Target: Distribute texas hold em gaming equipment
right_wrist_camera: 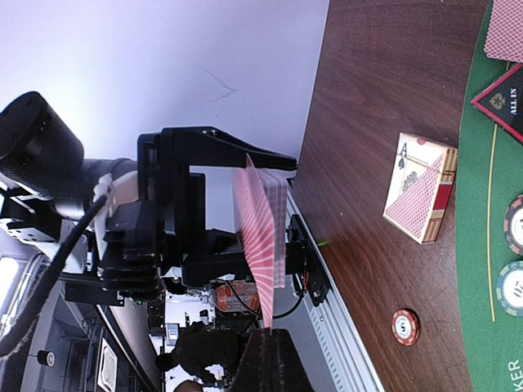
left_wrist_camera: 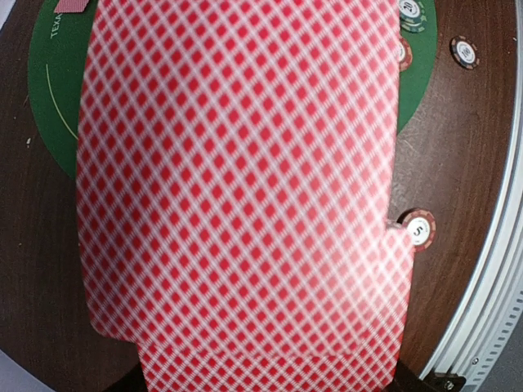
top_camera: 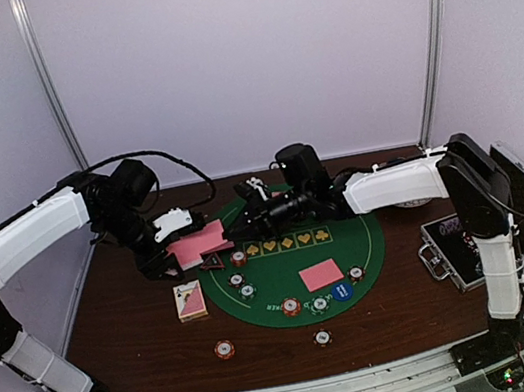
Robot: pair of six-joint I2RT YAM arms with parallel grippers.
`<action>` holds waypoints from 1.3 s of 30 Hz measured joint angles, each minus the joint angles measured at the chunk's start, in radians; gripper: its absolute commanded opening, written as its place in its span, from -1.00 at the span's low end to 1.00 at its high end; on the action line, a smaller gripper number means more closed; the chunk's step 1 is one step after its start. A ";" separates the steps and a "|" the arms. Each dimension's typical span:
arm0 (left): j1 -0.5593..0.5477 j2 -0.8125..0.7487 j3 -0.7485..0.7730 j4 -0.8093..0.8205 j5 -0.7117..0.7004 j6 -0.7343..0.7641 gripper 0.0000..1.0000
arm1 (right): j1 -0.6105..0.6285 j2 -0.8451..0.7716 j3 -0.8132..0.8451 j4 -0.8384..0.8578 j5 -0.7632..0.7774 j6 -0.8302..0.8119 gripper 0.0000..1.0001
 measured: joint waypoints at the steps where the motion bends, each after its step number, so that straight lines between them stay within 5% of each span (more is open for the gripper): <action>1: 0.000 0.002 0.000 0.000 0.000 0.000 -1.00 | -0.003 -0.006 -0.012 0.017 0.000 0.007 -1.00; 15: 0.000 0.008 0.000 0.000 -0.023 0.000 -1.00 | -0.124 -0.153 -0.238 0.043 -0.017 -0.006 -1.00; 39: 0.000 0.008 0.008 -0.001 -0.022 0.000 -1.00 | -0.301 -0.280 -0.395 -0.661 0.122 -0.575 -0.99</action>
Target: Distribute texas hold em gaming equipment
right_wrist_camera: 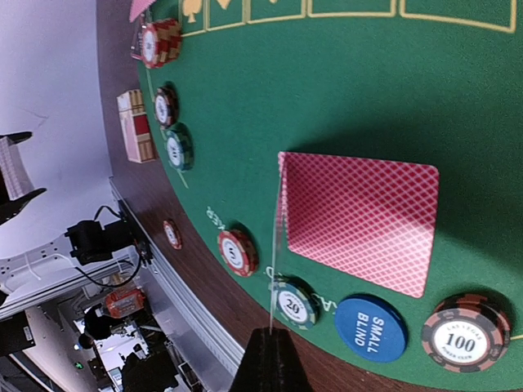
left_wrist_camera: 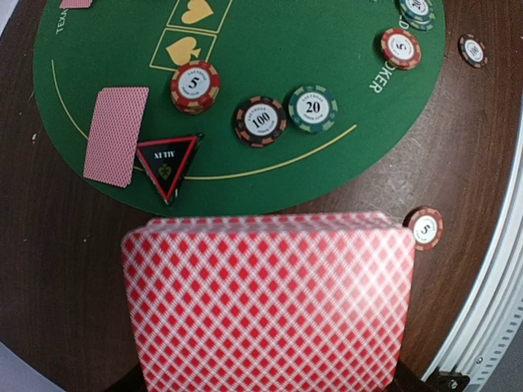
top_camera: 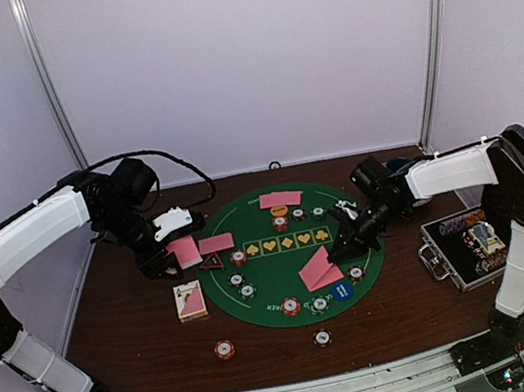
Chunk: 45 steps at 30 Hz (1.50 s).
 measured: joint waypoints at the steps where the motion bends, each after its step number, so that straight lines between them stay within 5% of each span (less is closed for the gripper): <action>1: 0.000 0.000 0.001 0.000 0.000 0.000 -1.00 | 0.000 0.007 0.003 -0.019 0.012 -0.015 -0.90; 5: 0.000 0.000 0.007 -0.001 0.001 0.000 -1.00 | 0.000 0.036 0.031 -0.115 0.074 -0.087 -0.45; 11: 0.000 0.000 0.008 -0.001 0.003 0.000 -1.00 | 0.000 0.041 0.156 -0.286 0.196 -0.178 -0.28; 18: 0.000 0.000 0.011 -0.001 0.006 0.000 -1.00 | 0.014 0.060 0.335 -0.371 0.307 -0.250 -0.32; 28: 0.000 0.000 0.021 -0.003 0.008 -0.001 -1.00 | 0.132 0.339 0.563 -0.383 0.457 -0.317 -0.53; 45: 0.000 0.002 0.028 -0.006 0.008 -0.001 -1.00 | 0.219 0.373 0.502 -0.306 0.615 -0.338 -0.70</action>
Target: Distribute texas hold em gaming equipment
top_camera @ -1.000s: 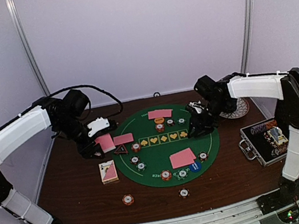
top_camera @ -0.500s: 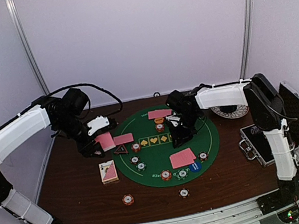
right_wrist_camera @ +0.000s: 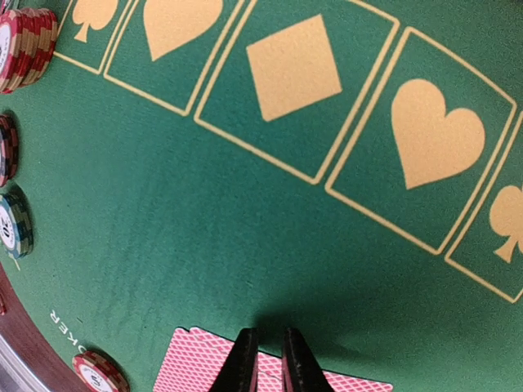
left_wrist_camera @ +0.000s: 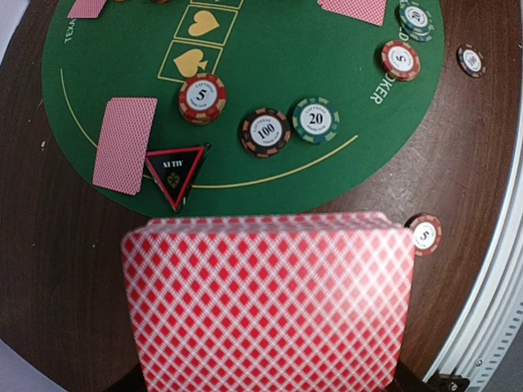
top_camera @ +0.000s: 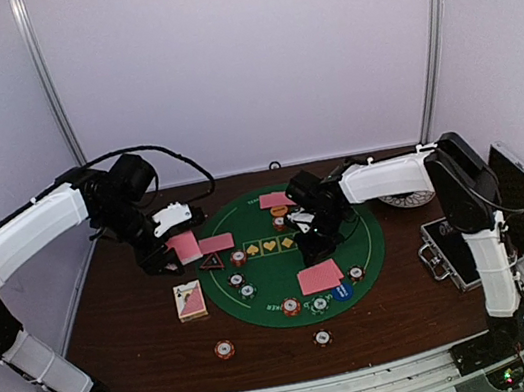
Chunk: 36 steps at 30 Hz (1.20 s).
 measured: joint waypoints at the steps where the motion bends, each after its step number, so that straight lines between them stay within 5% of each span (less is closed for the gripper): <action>1: 0.000 0.000 0.000 0.000 0.000 0.000 -1.00 | 0.000 -0.006 -0.013 0.013 0.000 0.003 -0.71; 21: 0.000 0.000 0.004 -0.004 0.007 0.000 -1.00 | 0.018 -0.138 -0.219 0.109 0.003 0.065 -0.74; 27: 0.000 0.000 0.004 -0.005 0.009 0.000 -1.00 | 0.019 -0.159 -0.190 0.050 0.007 0.097 -0.09; 30: 0.000 0.000 0.004 -0.005 0.012 0.000 -1.00 | 0.022 -0.192 -0.148 0.056 -0.012 0.133 0.41; 36: 0.000 0.000 0.005 -0.006 0.018 0.000 -1.00 | 0.026 -0.251 -0.073 0.224 -0.183 0.292 0.64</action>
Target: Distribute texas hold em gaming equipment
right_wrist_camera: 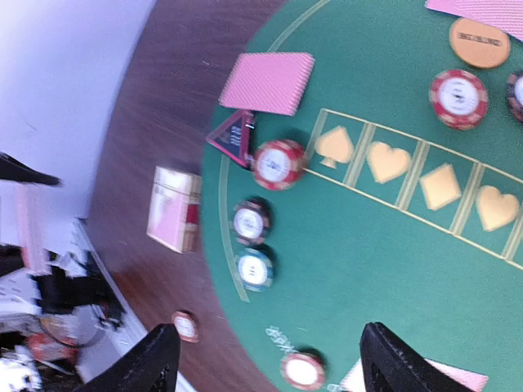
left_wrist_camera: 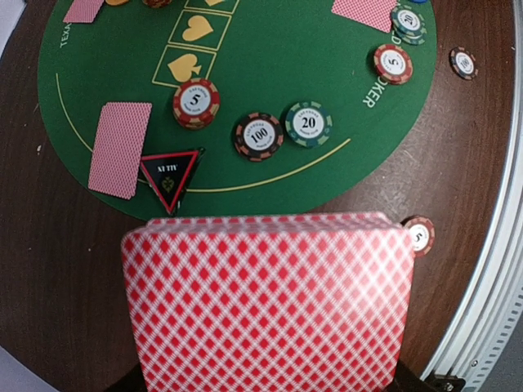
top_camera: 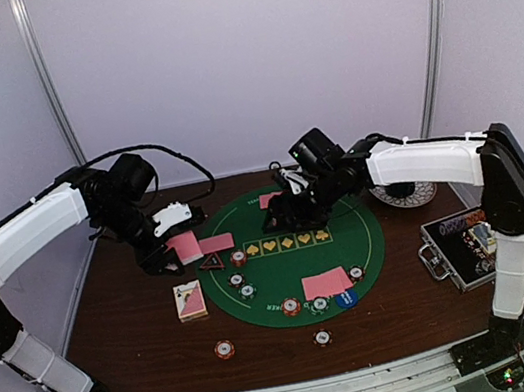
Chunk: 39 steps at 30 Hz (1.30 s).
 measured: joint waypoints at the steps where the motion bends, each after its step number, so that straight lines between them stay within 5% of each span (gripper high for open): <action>1: 0.000 0.000 0.000 0.000 0.001 0.000 -1.00 | 0.004 0.000 0.006 0.048 -0.035 0.033 0.65; 15: 0.000 0.000 0.012 -0.011 0.025 -0.013 -1.00 | 0.103 0.187 0.037 0.599 -0.346 0.476 0.74; 39: 0.002 0.000 0.039 -0.013 0.057 -0.029 -1.00 | 0.154 0.383 0.240 0.821 -0.483 0.698 0.65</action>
